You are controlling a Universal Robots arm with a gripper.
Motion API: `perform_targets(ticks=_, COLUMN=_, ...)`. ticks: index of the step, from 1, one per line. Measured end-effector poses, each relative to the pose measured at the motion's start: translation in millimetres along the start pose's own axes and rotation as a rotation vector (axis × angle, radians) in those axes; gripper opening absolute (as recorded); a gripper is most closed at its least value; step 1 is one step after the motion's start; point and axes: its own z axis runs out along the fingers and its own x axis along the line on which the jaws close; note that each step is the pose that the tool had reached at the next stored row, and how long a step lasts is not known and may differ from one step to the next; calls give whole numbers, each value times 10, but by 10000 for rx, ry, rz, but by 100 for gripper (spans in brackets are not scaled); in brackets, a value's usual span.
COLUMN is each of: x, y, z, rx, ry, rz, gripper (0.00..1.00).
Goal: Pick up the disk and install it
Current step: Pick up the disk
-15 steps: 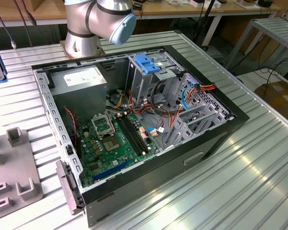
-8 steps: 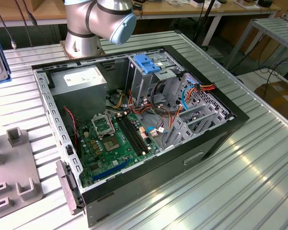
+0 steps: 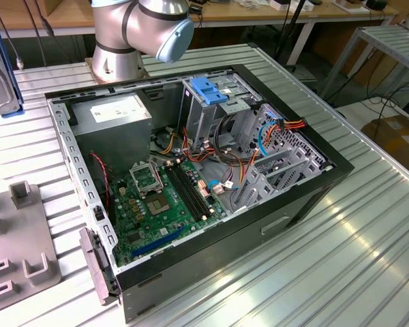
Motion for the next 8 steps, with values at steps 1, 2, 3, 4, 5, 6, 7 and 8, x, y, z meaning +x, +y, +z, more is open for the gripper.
perform_targets(ticks=1, x=0, y=-11, z=0, rx=0, ry=0, rz=0, gripper=37)
perform_targets(ticks=2, x=-1, y=-18, z=-1, rx=-1, ry=1, rz=0, gripper=37)
perform_targets(ticks=3, x=-1, y=-27, z=0, rx=0, ry=0, rz=0, gripper=37)
perform_targets(ticks=4, x=-1, y=-31, z=0, rx=0, ry=0, rz=0, gripper=37)
perform_targets(ticks=5, x=-1, y=-37, z=0, rx=0, ry=0, rz=1, gripper=37)
perform_targets(ticks=6, x=-2, y=-49, z=0, rx=0, ry=0, rz=0, gripper=37)
perform_targets(ticks=7, x=-2, y=-62, z=-1, rx=0, ry=0, rz=0, gripper=37)
perform_targets(ticks=8, x=-3, y=-82, z=-1, rx=0, ry=0, rz=0, gripper=37)
